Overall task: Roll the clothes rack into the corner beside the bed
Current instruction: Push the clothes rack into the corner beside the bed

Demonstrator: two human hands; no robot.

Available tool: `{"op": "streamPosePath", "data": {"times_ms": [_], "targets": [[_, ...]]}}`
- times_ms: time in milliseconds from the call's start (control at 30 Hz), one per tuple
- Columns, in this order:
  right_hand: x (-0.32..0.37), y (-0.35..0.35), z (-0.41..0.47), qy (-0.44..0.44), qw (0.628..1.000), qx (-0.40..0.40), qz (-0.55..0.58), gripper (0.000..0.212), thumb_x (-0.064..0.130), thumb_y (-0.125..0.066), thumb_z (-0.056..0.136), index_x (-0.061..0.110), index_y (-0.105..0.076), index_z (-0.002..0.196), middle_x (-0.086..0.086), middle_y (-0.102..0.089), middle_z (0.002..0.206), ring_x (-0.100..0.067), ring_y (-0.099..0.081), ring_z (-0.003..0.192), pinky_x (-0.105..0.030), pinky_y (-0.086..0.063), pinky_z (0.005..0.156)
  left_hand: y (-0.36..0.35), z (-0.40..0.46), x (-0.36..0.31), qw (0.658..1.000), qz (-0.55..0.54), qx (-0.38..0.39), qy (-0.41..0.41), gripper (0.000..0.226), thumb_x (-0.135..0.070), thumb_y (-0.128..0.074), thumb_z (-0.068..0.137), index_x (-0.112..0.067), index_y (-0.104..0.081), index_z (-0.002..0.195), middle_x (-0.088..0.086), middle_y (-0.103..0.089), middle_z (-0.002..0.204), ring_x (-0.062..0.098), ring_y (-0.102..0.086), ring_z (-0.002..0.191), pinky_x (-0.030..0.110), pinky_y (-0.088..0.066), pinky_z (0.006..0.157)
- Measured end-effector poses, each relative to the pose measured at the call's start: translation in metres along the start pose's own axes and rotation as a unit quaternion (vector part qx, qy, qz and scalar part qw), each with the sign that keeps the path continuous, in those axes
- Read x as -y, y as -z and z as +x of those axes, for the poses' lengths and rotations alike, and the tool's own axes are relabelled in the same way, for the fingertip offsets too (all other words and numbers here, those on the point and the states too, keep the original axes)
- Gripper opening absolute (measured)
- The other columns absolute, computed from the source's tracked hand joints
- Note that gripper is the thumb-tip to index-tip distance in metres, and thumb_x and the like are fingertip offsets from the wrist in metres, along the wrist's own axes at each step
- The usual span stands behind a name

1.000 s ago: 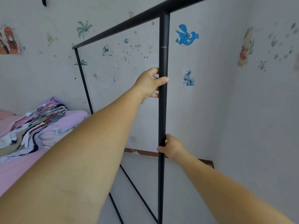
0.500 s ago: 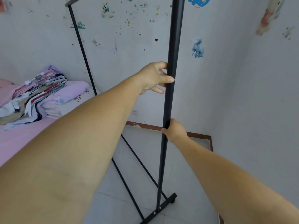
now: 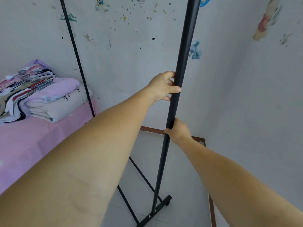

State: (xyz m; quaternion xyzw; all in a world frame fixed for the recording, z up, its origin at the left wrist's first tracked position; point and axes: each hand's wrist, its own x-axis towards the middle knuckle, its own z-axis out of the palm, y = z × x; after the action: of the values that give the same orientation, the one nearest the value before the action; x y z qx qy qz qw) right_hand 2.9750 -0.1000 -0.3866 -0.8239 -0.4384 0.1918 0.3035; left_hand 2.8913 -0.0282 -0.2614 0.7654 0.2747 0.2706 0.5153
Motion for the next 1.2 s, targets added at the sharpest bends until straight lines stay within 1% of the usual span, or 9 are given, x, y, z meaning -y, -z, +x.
{"op": "streamPosePath", "data": {"times_ms": [67, 133, 267, 400, 533, 767, 900, 1033, 1200], "targets": [[-0.005, 0.005, 0.006, -0.001, 1.0, -0.002, 0.001, 0.033, 0.015, -0.06, 0.087, 0.01, -0.049, 0.118, -0.01, -0.064, 0.113, -0.029, -0.062, 0.098, -0.039, -0.054, 0.081, -0.007, 0.007, 0.0, 1.0, 0.002, -0.001, -0.007, 0.042, -0.008, -0.062, 0.086, -0.016, -0.05, 0.125, 0.007, -0.061, 0.107, 0.025, -0.062, 0.104, 0.042, -0.055, 0.088], [-0.01, 0.011, 0.013, -0.005, 1.0, -0.004, 0.003, 0.034, 0.015, -0.061, 0.087, 0.01, -0.049, 0.119, -0.01, -0.064, 0.114, -0.029, -0.062, 0.1, -0.04, -0.054, 0.082, -0.014, 0.017, 0.0, 1.0, 0.005, -0.004, -0.011, 0.042, -0.009, -0.062, 0.086, -0.016, -0.049, 0.125, 0.008, -0.061, 0.11, 0.025, -0.062, 0.105, 0.04, -0.055, 0.087], [-0.021, 0.025, 0.03, -0.012, 1.0, -0.008, 0.009, 0.034, 0.014, -0.061, 0.086, 0.01, -0.049, 0.117, -0.01, -0.063, 0.112, -0.029, -0.061, 0.098, -0.039, -0.054, 0.08, -0.029, 0.037, -0.002, 1.0, 0.006, -0.008, -0.016, 0.039, -0.009, -0.061, 0.086, -0.016, -0.05, 0.123, 0.009, -0.061, 0.109, 0.025, -0.062, 0.102, 0.035, -0.055, 0.082], [-0.03, 0.035, 0.046, -0.015, 1.0, -0.009, 0.009, 0.033, 0.012, -0.059, 0.086, 0.008, -0.048, 0.117, -0.012, -0.063, 0.11, -0.031, -0.062, 0.096, -0.043, -0.055, 0.083, -0.042, 0.056, -0.003, 1.0, 0.005, -0.017, -0.022, 0.038, -0.009, -0.06, 0.087, -0.016, -0.05, 0.123, 0.006, -0.061, 0.104, 0.026, -0.061, 0.101, 0.029, -0.054, 0.074], [-0.042, 0.048, 0.067, -0.017, 1.0, -0.011, 0.02, 0.033, 0.011, -0.059, 0.086, 0.008, -0.048, 0.117, -0.013, -0.063, 0.108, -0.033, -0.064, 0.094, -0.047, -0.056, 0.084, -0.057, 0.081, -0.005, 0.999, 0.007, -0.028, -0.025, 0.037, -0.009, -0.061, 0.087, -0.016, -0.051, 0.122, 0.005, -0.061, 0.1, 0.025, -0.061, 0.099, 0.029, -0.054, 0.074], [-0.064, 0.064, 0.104, -0.015, 0.999, -0.026, 0.013, 0.034, 0.014, -0.059, 0.088, 0.01, -0.046, 0.119, -0.011, -0.063, 0.11, -0.03, -0.063, 0.095, -0.043, -0.056, 0.082, -0.079, 0.123, -0.007, 0.999, 0.001, -0.039, -0.021, 0.038, -0.008, -0.061, 0.086, -0.016, -0.051, 0.122, -0.006, -0.06, 0.084, 0.016, -0.061, 0.086, 0.024, -0.054, 0.067], [-0.075, 0.074, 0.125, -0.012, 0.999, -0.028, 0.008, 0.035, 0.015, -0.059, 0.088, 0.011, -0.045, 0.12, -0.011, -0.063, 0.109, -0.029, -0.063, 0.093, -0.042, -0.056, 0.081, -0.09, 0.146, -0.007, 0.999, -0.004, -0.048, -0.022, 0.038, -0.008, -0.061, 0.086, -0.016, -0.051, 0.123, -0.007, -0.06, 0.083, 0.013, -0.06, 0.082, 0.022, -0.051, 0.061], [-0.084, 0.084, 0.145, -0.009, 1.0, -0.024, -0.007, 0.036, 0.016, -0.058, 0.089, 0.011, -0.044, 0.122, -0.011, -0.063, 0.109, -0.03, -0.063, 0.093, -0.043, -0.056, 0.08, -0.099, 0.168, -0.008, 0.999, 0.002, -0.05, -0.021, 0.04, -0.009, -0.061, 0.086, -0.017, -0.05, 0.124, -0.005, -0.06, 0.087, 0.016, -0.061, 0.089, 0.023, -0.053, 0.065], [-0.094, 0.092, 0.168, -0.008, 0.999, -0.033, -0.011, 0.036, 0.016, -0.058, 0.089, 0.01, -0.044, 0.121, -0.012, -0.064, 0.109, -0.03, -0.064, 0.092, -0.042, -0.056, 0.079, -0.108, 0.194, -0.008, 0.998, 0.01, -0.054, -0.028, 0.041, -0.01, -0.061, 0.087, -0.017, -0.049, 0.126, -0.007, -0.058, 0.084, 0.013, -0.06, 0.083, 0.02, -0.053, 0.062]]}}
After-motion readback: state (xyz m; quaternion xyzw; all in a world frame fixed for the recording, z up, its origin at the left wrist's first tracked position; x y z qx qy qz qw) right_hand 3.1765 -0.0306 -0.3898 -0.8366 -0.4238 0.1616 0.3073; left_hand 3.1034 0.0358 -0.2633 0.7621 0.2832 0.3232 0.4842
